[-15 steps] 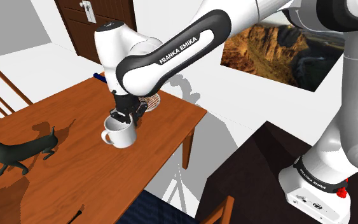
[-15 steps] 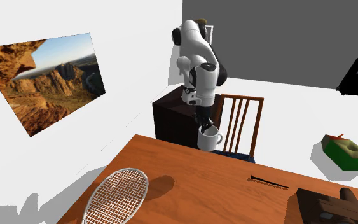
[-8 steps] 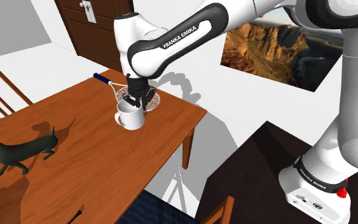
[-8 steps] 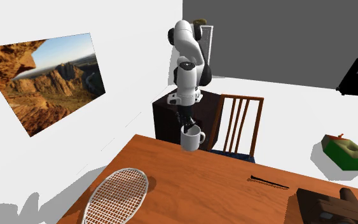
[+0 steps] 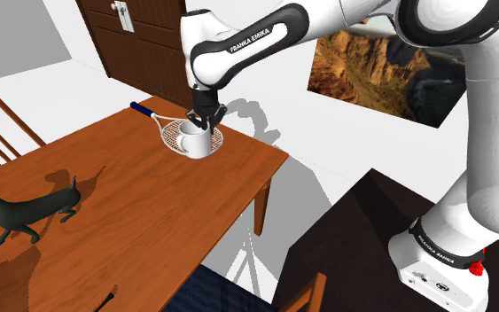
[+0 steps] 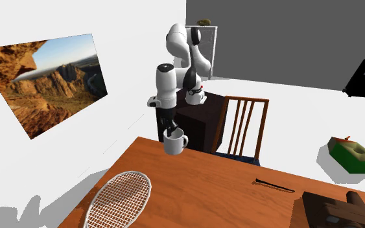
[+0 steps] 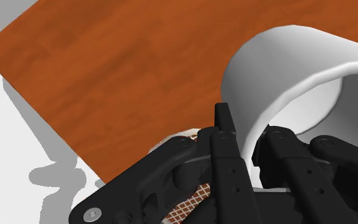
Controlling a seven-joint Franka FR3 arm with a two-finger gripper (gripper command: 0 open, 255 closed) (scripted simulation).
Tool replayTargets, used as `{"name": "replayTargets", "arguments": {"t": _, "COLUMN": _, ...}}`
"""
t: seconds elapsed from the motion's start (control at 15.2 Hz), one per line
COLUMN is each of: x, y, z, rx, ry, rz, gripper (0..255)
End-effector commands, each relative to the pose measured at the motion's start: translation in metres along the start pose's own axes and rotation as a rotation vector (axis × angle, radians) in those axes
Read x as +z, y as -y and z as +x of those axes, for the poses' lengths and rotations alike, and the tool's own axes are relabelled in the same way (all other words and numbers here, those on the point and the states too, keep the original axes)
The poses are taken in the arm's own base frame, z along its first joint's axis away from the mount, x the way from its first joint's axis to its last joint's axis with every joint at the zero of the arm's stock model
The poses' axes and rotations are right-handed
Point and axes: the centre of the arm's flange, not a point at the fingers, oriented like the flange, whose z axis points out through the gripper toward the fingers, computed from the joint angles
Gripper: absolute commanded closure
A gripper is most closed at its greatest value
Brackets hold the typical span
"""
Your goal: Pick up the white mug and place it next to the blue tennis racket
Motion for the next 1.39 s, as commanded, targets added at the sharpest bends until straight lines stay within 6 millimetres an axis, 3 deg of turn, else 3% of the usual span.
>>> {"name": "replayTargets", "arguments": {"t": 0.0, "x": 0.000, "y": -0.019, "z": 0.023, "rx": -0.001, "ry": -0.001, "rz": 0.000, "gripper": 255}}
{"name": "replayTargets", "arguments": {"t": 0.46, "x": 0.001, "y": -0.075, "z": 0.092, "rx": -0.001, "ry": -0.001, "rz": 0.000, "gripper": 255}}
{"name": "replayTargets", "arguments": {"t": 1.32, "x": 0.070, "y": -0.076, "z": 0.091, "rx": -0.002, "ry": -0.001, "rz": 0.000, "gripper": 255}}
